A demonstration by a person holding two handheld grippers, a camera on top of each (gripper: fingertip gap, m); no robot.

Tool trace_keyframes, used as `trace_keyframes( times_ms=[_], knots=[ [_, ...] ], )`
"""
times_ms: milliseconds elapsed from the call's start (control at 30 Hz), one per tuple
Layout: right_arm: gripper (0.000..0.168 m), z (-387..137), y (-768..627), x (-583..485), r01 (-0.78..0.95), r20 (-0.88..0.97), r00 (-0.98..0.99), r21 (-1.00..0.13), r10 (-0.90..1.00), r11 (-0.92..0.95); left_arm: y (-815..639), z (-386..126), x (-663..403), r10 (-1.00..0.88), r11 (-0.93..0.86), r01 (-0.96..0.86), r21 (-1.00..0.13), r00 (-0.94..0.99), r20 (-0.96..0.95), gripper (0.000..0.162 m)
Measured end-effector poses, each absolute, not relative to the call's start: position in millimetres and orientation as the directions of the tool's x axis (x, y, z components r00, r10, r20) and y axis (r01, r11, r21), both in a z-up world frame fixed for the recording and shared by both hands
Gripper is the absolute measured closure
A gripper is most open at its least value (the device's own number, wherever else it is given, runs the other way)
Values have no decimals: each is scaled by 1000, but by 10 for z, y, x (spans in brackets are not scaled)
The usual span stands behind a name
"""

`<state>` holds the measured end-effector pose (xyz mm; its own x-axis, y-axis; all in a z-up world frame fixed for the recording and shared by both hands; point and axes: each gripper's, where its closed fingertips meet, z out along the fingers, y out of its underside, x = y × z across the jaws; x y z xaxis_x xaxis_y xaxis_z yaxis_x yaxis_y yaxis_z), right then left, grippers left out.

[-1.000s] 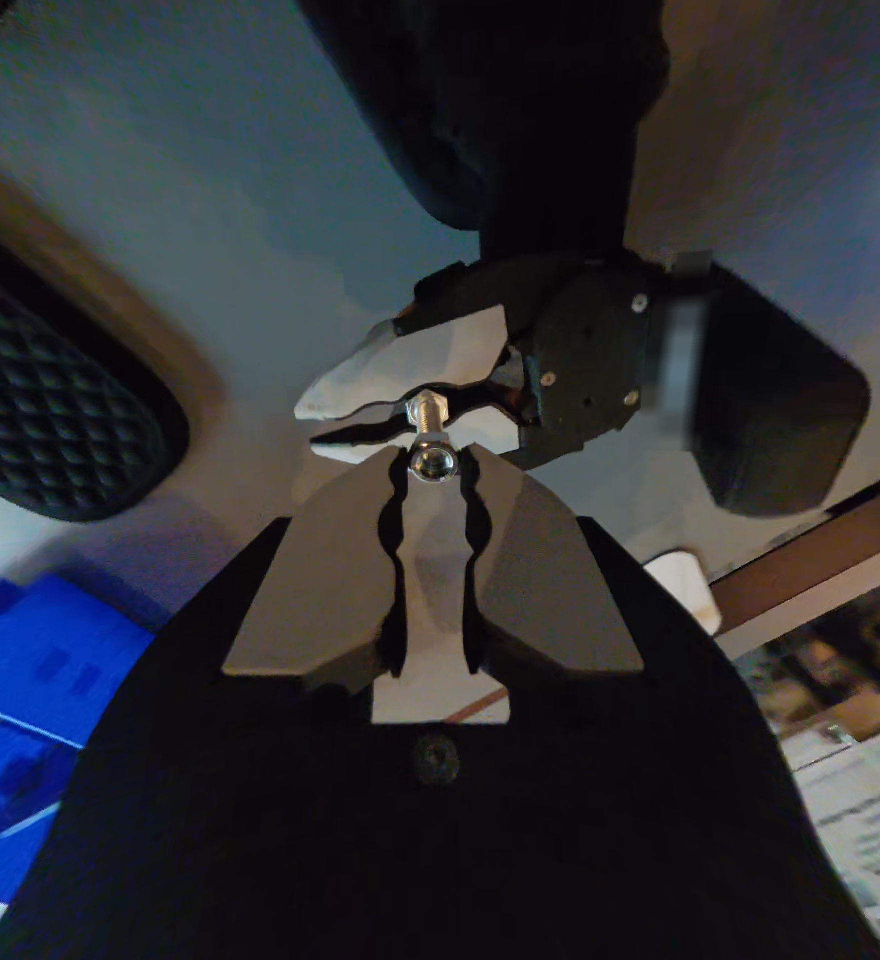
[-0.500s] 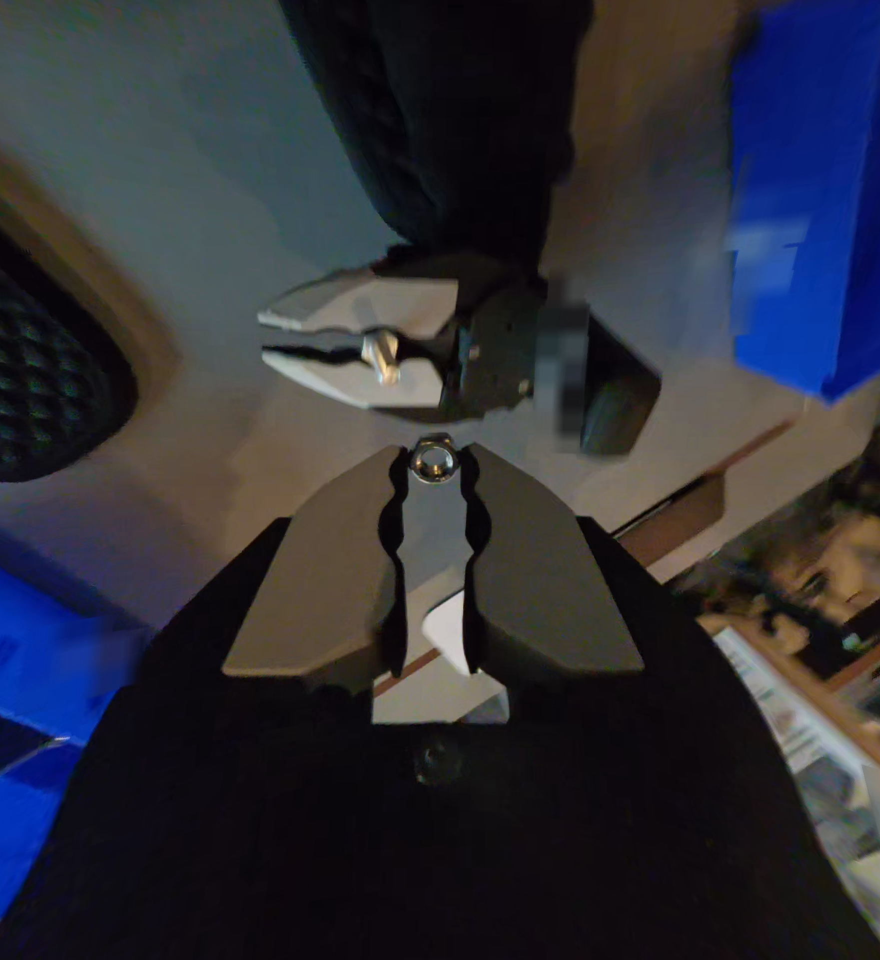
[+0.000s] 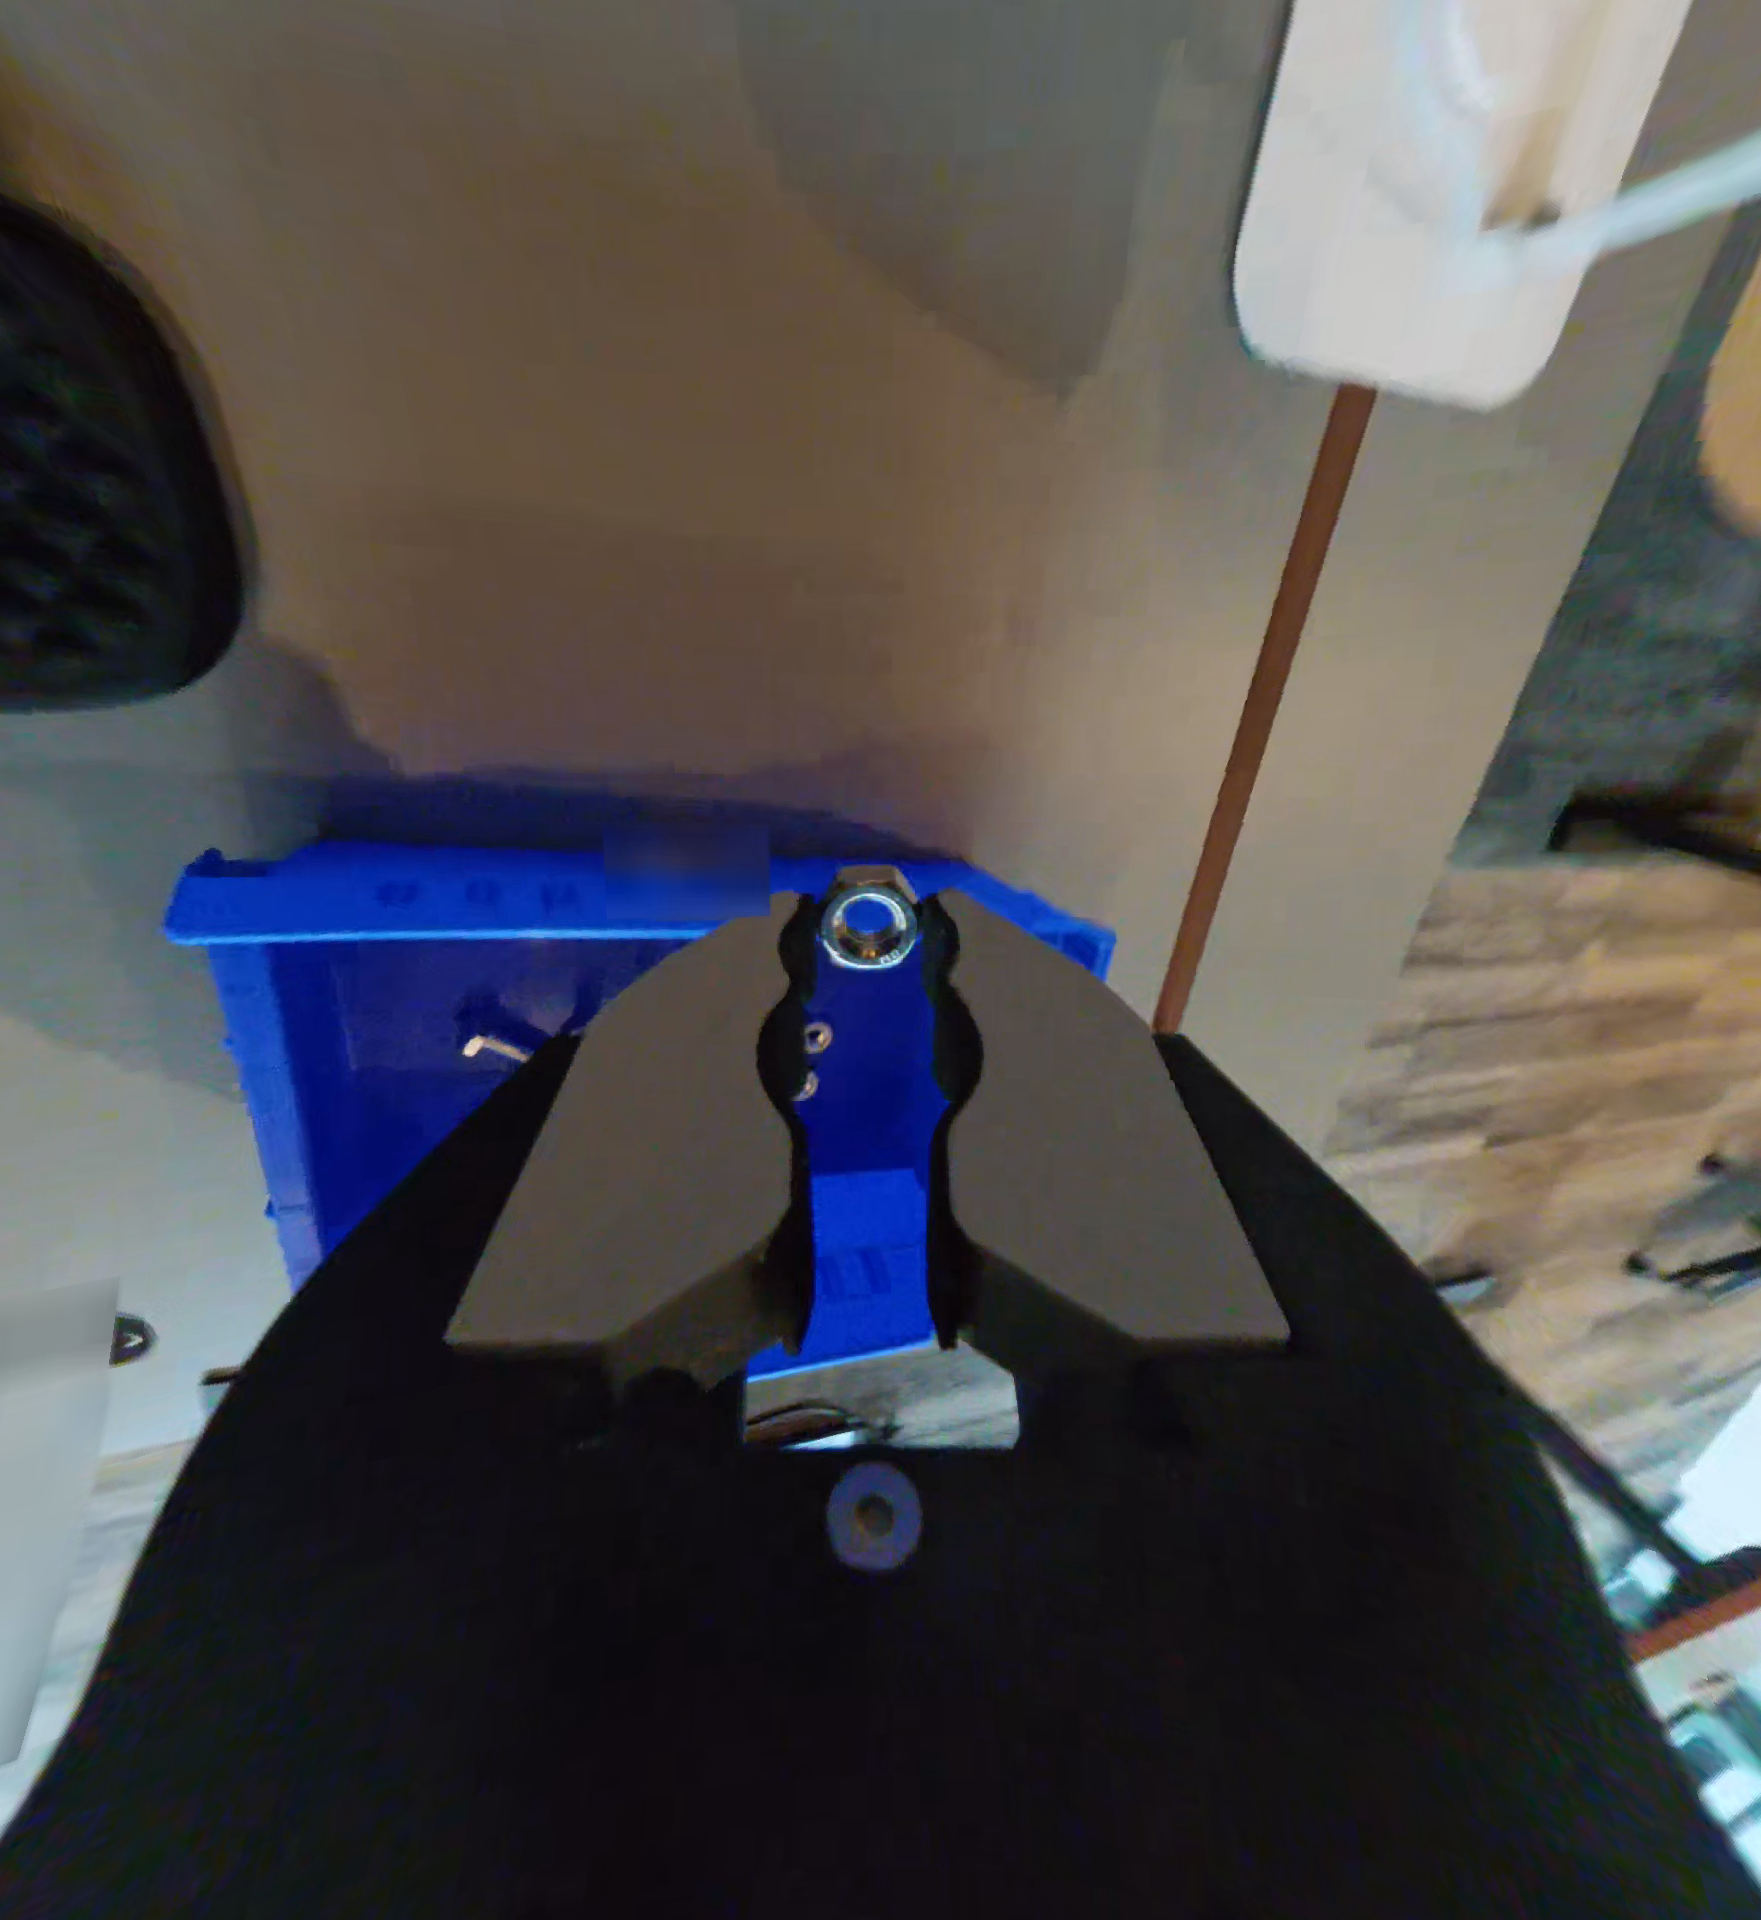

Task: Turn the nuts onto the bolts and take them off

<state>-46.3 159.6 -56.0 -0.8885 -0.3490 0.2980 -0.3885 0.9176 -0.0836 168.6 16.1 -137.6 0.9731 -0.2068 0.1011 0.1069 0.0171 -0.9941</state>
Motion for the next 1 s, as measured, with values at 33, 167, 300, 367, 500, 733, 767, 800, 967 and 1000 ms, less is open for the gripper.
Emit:
trace_keyframes(
  times_ms=[33, 167, 300, 367, 500, 733, 767, 800, 967, 1000],
  knots=[
    [150, -629, 1711, -537, -349, 291, -905, -89, -311, 933, 164, -1380, 1684, -205, 16, 106, -994, 974, 101, 150],
    [150, -943, 2095, -793, -211, 257, -950, -104, -179, 972, 169, -1391, 1673, -195, 13, 104, -994, 976, 100, 150],
    [150, -1286, 2361, -1019, -92, 222, -973, -115, -64, 989, 171, -1404, 1666, -191, 9, 108, -994, 976, 104, 150],
    [150, -1454, 2435, -1088, -48, 189, -982, -125, -24, 991, 174, -1412, 1662, -188, 6, 108, -994, 976, 105, 150],
    [149, -1765, 2536, -1209, 11, 142, -989, -118, 28, 993, 172, -1421, 1654, -184, 3, 110, -994, 977, 108, 150],
    [149, -2159, 2661, -1368, 69, 97, -992, -86, 77, 994, 170, -1440, 1645, -180, -4, 115, -993, 977, 113, 150],
    [149, -2198, 2663, -1372, 72, 87, -993, -85, 80, 994, 169, -1441, 1643, -178, -4, 115, -993, 977, 114, 150],
    [149, -2234, 2667, -1378, 75, 81, -993, -83, 81, 994, 167, -1443, 1637, -174, -4, 115, -993, 978, 114, 150],
    [150, -2384, 2711, -1420, 79, 68, -994, -57, 83, 995, 162, -1444, 1623, -167, -4, 116, -993, 979, 115, 150],
    [150, -2407, 2708, -1427, 76, 68, -994, -58, 80, 995, 162, -1446, 1621, -167, -5, 117, -993, 979, 116, 150]
  ],
)
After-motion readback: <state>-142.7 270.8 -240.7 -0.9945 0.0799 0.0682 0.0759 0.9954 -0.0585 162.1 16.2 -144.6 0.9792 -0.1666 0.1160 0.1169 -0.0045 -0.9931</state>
